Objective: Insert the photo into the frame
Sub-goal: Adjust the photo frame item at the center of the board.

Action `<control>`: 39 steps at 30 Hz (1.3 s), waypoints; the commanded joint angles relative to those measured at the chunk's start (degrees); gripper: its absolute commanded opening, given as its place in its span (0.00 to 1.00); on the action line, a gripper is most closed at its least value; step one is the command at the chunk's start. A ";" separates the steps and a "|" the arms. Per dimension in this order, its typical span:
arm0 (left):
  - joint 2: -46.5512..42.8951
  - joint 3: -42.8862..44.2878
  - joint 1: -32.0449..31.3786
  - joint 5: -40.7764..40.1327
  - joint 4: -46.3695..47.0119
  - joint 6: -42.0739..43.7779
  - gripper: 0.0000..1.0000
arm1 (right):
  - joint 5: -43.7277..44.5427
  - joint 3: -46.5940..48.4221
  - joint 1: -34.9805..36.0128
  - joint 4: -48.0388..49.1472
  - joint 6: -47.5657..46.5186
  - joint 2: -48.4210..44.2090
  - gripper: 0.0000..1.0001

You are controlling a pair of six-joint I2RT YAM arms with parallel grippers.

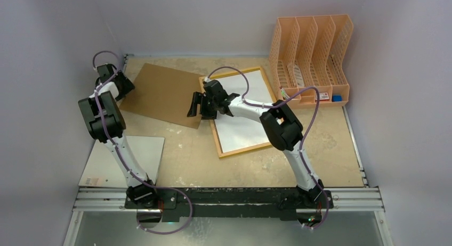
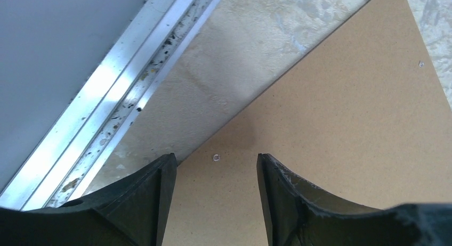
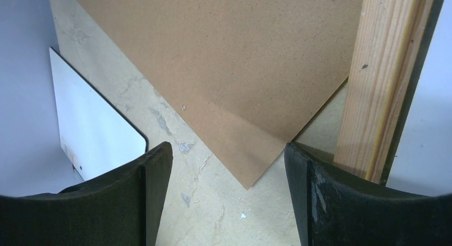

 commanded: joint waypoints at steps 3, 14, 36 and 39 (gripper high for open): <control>-0.60 -7.14 -1.01 1.67 -18.87 -5.08 0.59 | -3.85 2.32 1.81 12.86 -4.54 5.14 0.78; -8.07 -9.75 -1.05 -9.92 -18.86 -8.00 0.64 | -0.13 2.78 6.14 10.52 -3.44 4.43 0.73; -19.13 -6.55 -6.28 -14.02 -19.33 -6.32 0.80 | 30.29 5.09 5.80 -5.42 -24.22 -7.56 0.70; -18.91 -8.28 -6.28 -8.11 -16.06 -6.12 0.79 | 31.34 6.31 5.79 -8.68 -26.60 -5.32 0.66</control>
